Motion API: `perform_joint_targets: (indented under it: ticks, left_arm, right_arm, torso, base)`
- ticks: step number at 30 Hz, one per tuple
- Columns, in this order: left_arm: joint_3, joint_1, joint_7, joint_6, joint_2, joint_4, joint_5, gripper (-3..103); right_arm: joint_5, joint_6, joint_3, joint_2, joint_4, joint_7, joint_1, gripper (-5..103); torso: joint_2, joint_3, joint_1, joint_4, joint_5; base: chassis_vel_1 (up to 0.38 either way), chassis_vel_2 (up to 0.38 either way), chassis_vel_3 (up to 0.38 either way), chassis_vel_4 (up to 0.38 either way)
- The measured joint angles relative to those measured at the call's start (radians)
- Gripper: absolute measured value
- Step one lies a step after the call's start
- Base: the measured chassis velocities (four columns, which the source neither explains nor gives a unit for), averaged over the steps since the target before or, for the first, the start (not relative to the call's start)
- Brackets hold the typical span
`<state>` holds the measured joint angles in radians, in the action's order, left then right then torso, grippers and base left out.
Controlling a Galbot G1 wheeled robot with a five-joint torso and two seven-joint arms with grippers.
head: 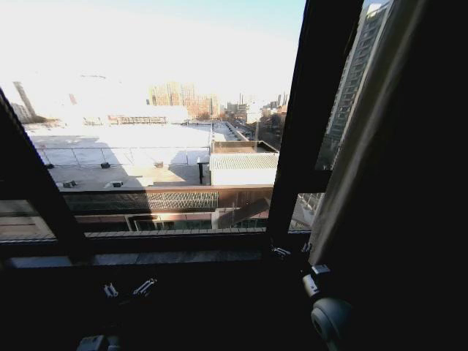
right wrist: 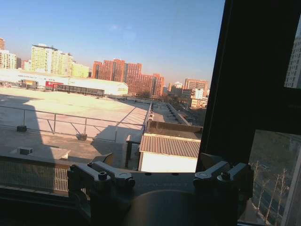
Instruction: Open the curtains by pulling them apart, changing their state from closed to fully open.
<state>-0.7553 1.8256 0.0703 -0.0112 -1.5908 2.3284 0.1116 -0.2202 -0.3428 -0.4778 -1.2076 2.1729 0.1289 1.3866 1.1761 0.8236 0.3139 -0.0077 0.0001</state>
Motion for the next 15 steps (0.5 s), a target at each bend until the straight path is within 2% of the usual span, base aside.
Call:
perform_joint_targets:
  ticks: [15]
  left_arm:
    - [-0.006, 0.016, 0.001, -0.005, 0.000, 0.009, 0.000, 100]
  right_arm:
    - [0.004, 0.004, 0.003, -0.005, -0.001, -0.004, 0.000, 100]
  torso:
    - [0.000, 0.000, 0.000, 0.0000, 0.0003]
  base:
    - [0.353, 0.348, -0.363, -0.352]
